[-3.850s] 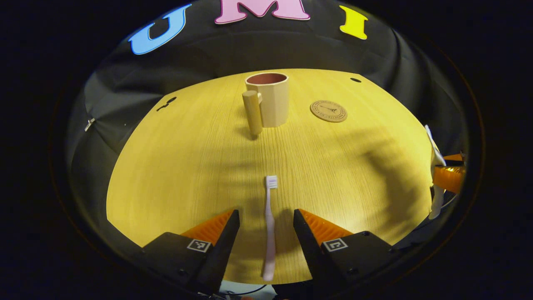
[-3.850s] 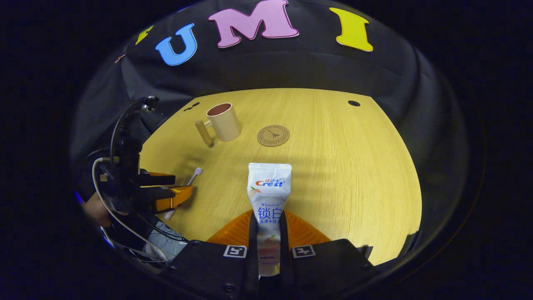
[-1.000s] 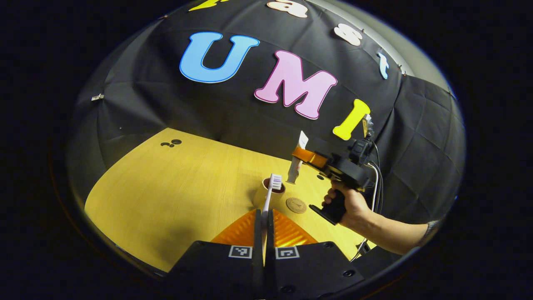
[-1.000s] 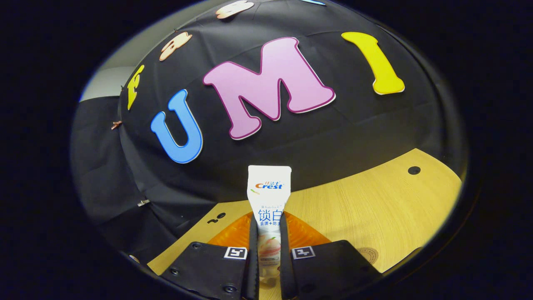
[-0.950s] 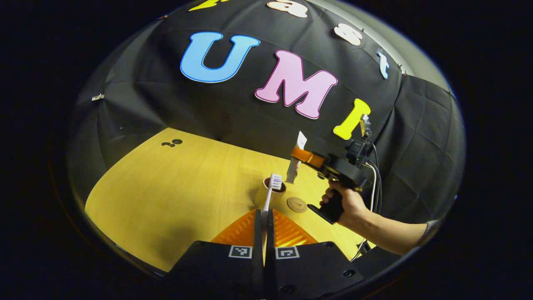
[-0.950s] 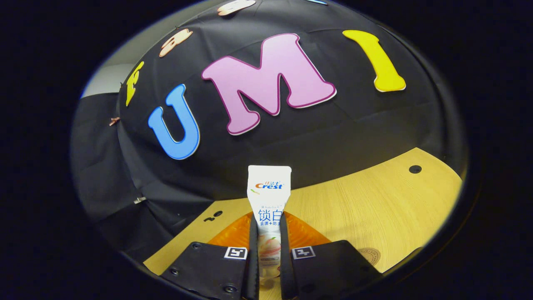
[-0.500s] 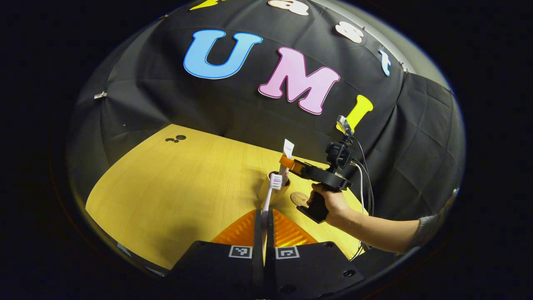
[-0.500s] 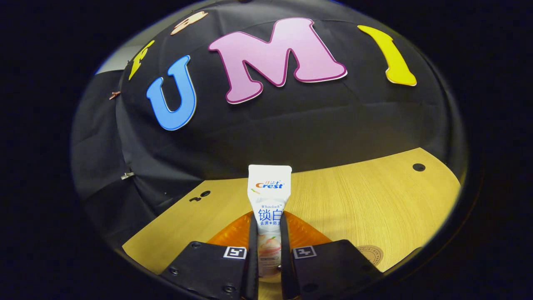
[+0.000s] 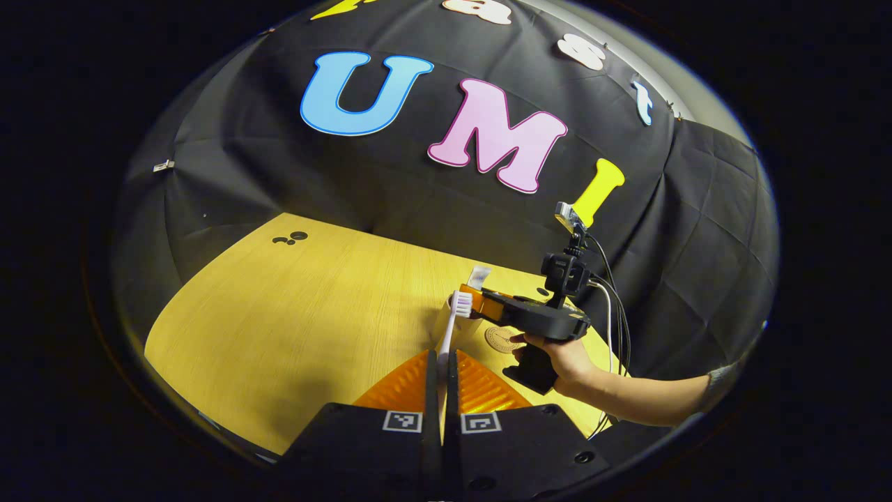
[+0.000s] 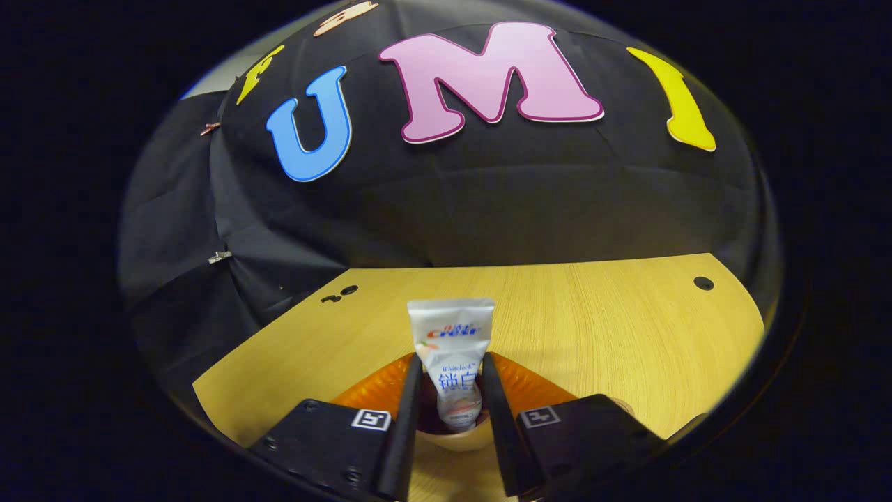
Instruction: Put the toothbrush and toothpaste on the desktop into the cup, then pick up the cup and place it on the coaster on the desktop.
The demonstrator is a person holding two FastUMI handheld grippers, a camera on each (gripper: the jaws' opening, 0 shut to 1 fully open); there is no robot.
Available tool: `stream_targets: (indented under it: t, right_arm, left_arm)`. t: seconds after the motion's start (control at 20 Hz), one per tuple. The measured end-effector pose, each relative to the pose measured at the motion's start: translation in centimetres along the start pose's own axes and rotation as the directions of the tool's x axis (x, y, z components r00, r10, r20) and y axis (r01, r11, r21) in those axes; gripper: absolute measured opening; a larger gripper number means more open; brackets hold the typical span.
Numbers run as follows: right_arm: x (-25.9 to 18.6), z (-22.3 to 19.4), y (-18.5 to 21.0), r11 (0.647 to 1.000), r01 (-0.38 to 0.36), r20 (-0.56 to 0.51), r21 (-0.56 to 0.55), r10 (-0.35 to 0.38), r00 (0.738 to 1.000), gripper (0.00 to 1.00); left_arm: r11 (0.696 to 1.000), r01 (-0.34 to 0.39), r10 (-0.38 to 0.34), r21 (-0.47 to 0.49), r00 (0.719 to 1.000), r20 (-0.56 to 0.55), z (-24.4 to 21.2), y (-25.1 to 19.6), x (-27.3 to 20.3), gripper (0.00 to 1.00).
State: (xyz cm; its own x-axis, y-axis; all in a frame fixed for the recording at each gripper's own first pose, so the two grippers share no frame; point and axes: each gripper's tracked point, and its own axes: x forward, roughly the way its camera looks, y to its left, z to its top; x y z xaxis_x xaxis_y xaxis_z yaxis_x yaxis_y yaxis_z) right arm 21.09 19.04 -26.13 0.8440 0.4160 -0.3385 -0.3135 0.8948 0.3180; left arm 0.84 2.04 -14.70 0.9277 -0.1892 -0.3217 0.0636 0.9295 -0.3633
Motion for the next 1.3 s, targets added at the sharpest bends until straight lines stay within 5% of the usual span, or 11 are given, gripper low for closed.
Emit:
stream_targets:
  t: [0.05, 0.3, 0.35, 0.55, 0.85, 1.3]
  right_arm:
    - [-0.4, 0.2, 0.2, 1.000, 0.001, 0.004, -0.002, -0.001, 1.000, 0.60]
    - [-3.2, 1.5, 0.1, 1.000, 0.009, 0.021, 0.020, -0.010, 1.000, 0.58]
    - [-4.2, 1.7, 0.0, 0.999, 0.010, 0.028, 0.046, -0.012, 1.000, 0.69]
    - [-8.7, 1.7, -1.1, 0.995, 0.018, 0.033, 0.097, -0.021, 0.999, 0.69]
    - [-16.6, -2.4, -4.3, 0.984, 0.053, -0.042, 0.171, -0.046, 0.998, 0.69]
    - [-24.3, -10.8, -6.1, 0.970, 0.094, -0.217, 0.222, -0.045, 0.975, 0.69]
  left_arm:
    - [1.000, -0.001, 0.001, 0.001, 1.000, 0.000, 0.0, 0.0, 0.0, 0.06]
    - [1.000, 0.006, -0.006, 0.010, 1.000, 0.005, 0.6, -0.9, 0.6, 0.06]
    - [1.000, 0.010, -0.010, 0.012, 1.000, 0.010, 1.0, -1.2, 0.8, 0.06]
    - [0.999, 0.032, -0.033, 0.017, 0.998, 0.045, 3.1, -2.4, 2.1, 0.06]
    - [0.998, 0.061, -0.058, -0.012, 0.989, 0.134, 7.1, -3.7, 6.9, 0.06]
    - [0.976, 0.123, -0.066, -0.178, 0.953, 0.295, 12.6, -4.8, 15.3, 0.06]
